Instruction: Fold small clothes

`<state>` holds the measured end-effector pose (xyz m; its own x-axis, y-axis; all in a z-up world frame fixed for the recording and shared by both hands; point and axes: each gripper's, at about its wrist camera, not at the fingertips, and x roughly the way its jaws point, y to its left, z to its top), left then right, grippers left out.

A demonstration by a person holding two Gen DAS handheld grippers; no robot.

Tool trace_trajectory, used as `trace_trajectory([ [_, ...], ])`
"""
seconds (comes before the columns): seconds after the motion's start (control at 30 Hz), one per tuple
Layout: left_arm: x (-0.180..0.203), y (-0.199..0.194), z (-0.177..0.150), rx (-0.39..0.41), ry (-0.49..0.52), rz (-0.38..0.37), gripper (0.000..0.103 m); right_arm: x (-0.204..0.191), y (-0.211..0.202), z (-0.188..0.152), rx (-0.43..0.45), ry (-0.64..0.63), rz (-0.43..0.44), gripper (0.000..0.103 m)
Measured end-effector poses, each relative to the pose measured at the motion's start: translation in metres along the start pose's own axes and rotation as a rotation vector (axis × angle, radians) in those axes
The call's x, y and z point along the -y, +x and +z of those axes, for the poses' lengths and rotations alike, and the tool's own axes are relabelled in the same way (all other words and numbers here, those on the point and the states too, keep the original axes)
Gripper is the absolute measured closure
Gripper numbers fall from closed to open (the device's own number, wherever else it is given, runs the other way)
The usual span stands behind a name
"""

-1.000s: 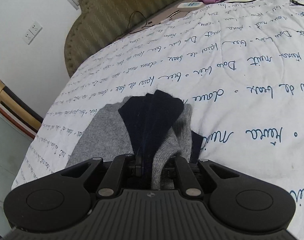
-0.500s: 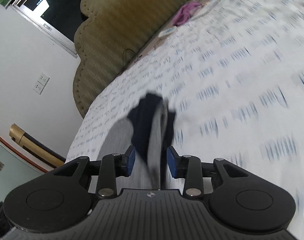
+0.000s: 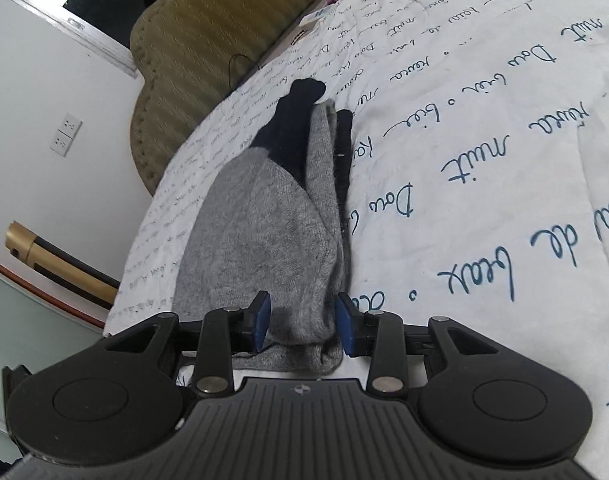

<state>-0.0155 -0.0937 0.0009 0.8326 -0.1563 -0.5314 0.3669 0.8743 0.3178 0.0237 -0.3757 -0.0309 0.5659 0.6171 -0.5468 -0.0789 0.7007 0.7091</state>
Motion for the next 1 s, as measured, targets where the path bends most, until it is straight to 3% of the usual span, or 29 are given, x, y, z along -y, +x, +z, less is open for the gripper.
trace_trajectory([
  [0.03, 0.000, -0.002, 0.001, 0.017, 0.003, 0.009, 0.054, -0.001, 0.001, 0.001, 0.007, 0.007, -0.009, 0.070],
  [0.1, 0.002, -0.001, 0.001, 0.036, 0.020, 0.011, 0.064, 0.000, 0.003, 0.002, 0.009, 0.007, -0.033, 0.084],
  [0.17, 0.003, 0.005, -0.001, 0.007, 0.016, -0.001, 0.093, -0.003, 0.001, 0.000, 0.007, -0.007, -0.032, 0.087],
  [0.2, 0.001, 0.008, -0.003, -0.010, 0.003, -0.001, 0.096, -0.006, 0.001, -0.001, 0.006, -0.023, -0.028, 0.087],
  [0.33, -0.014, 0.006, -0.004, -0.026, -0.061, 0.020, 0.098, -0.018, -0.007, 0.001, 0.015, -0.059, -0.019, 0.089],
  [0.43, -0.021, 0.001, -0.007, -0.039, -0.052, 0.021, 0.098, -0.025, -0.014, 0.001, 0.020, -0.071, 0.014, 0.093],
  [0.5, -0.017, 0.013, -0.016, -0.107, -0.040, 0.001, 0.098, -0.021, -0.007, -0.004, -0.001, -0.090, -0.031, 0.094],
  [0.57, -0.008, 0.013, -0.020, -0.098, 0.003, 0.016, 0.098, -0.004, 0.009, -0.009, -0.045, -0.061, -0.088, 0.096],
  [0.6, -0.007, 0.010, -0.019, -0.089, 0.010, 0.014, 0.098, 0.002, 0.013, -0.011, -0.045, -0.042, -0.073, 0.095],
  [0.63, -0.010, 0.006, -0.017, -0.082, 0.002, -0.002, 0.097, 0.003, 0.012, -0.012, -0.034, -0.031, -0.059, 0.094],
  [0.73, -0.025, -0.009, -0.012, -0.082, -0.014, -0.086, 0.093, 0.001, 0.002, -0.009, -0.005, -0.005, -0.016, 0.075],
  [0.77, -0.033, -0.016, -0.009, -0.081, -0.041, -0.115, 0.091, 0.000, -0.004, -0.005, 0.011, -0.002, -0.004, 0.064],
  [0.8, -0.042, -0.022, -0.004, -0.073, -0.084, -0.157, 0.089, 0.000, -0.011, 0.000, 0.045, 0.002, 0.005, 0.060],
  [0.87, -0.056, -0.029, 0.008, -0.036, -0.166, -0.228, 0.068, 0.001, -0.023, 0.015, 0.111, 0.024, 0.038, 0.060],
  [0.9, -0.056, -0.029, 0.016, -0.005, -0.189, -0.230, 0.061, 0.001, -0.024, 0.025, 0.135, 0.035, 0.054, 0.060],
  [0.93, -0.054, -0.027, 0.023, 0.031, -0.191, -0.213, 0.046, -0.001, -0.023, 0.036, 0.158, 0.039, 0.059, 0.060],
  [1.0, -0.040, -0.022, 0.037, 0.091, -0.154, -0.188, 0.042, -0.007, -0.010, 0.061, 0.184, 0.015, 0.051, 0.060],
])
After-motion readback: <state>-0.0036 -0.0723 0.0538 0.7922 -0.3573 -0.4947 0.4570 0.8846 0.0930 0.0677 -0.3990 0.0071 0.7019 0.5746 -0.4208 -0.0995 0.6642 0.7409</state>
